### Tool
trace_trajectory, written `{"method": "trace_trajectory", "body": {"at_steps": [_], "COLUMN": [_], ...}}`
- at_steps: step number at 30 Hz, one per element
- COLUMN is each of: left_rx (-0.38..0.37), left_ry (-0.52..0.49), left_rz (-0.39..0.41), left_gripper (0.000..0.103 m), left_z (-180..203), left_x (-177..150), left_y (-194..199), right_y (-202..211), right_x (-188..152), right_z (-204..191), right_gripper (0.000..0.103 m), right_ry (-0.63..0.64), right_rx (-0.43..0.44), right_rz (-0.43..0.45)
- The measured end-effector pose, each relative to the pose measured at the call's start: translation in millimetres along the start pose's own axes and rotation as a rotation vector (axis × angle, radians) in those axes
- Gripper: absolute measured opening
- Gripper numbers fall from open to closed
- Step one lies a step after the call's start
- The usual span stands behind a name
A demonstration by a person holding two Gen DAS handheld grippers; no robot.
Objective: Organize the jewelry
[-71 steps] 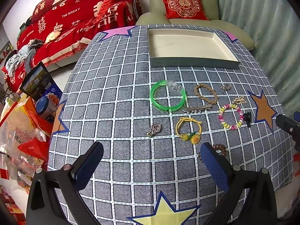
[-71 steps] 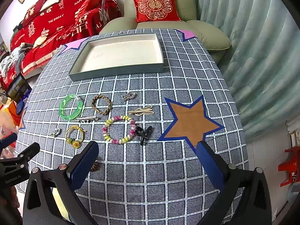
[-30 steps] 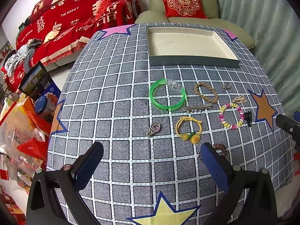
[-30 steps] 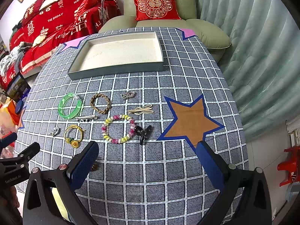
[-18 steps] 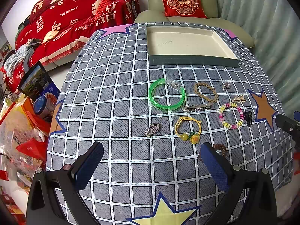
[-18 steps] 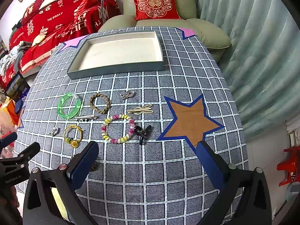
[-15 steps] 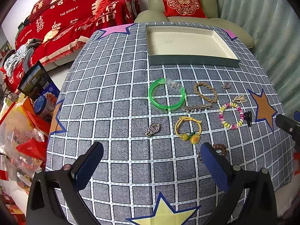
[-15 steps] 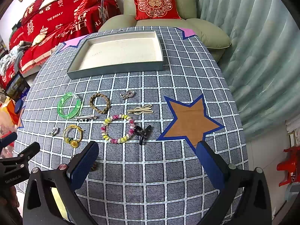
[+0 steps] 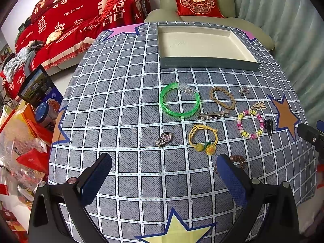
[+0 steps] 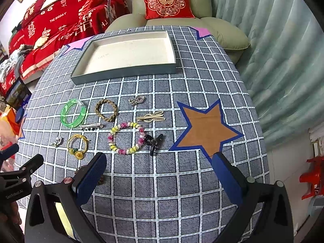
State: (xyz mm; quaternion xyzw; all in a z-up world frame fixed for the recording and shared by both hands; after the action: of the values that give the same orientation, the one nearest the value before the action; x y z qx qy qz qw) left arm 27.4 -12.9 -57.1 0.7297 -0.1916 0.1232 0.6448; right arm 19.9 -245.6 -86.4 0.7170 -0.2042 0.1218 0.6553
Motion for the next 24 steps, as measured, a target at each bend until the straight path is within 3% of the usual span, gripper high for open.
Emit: {"method": "trace_trajectory", "body": {"at_steps": [6,13,24], "left_rx": [-0.017,-0.031,-0.029], "left_ry": [0.011,0.041,0.082], "left_rz": [-0.036,-0.102,-0.145], "left_gripper": [0.103,0.103,0.103], "left_z": [-3.8,-8.9,-13.3], "left_x": [2.6,9.0,50.0], "left_y": [-8.1,-27.9,-71.6], "right_y": [-7.8,-32.2,-80.4], "right_x": [1.4,-2.7,-4.5], "right_z": [6.3,9.9,26.0], "right_gripper": [0.103,0.103,0.103], "right_ry": [-0.041,-0.045,-0.042], "right_rx": [0.012,0.013,-0.004], "right_rz": [-0.031,-0.139,-0.273]}}
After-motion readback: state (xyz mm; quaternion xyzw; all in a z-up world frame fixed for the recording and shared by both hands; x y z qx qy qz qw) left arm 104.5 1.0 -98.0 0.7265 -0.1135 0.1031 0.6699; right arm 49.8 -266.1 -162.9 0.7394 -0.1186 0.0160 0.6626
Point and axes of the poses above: each gripper's, at about its wrist camera, not at the fingertips, and y roughly against the way its jaws point, z to its right, x to its top, the point moved 5 cm from there along -y, roughly the way its jaws point, and after that the axes turned 7 degrees about x, right-handed, at the moved point
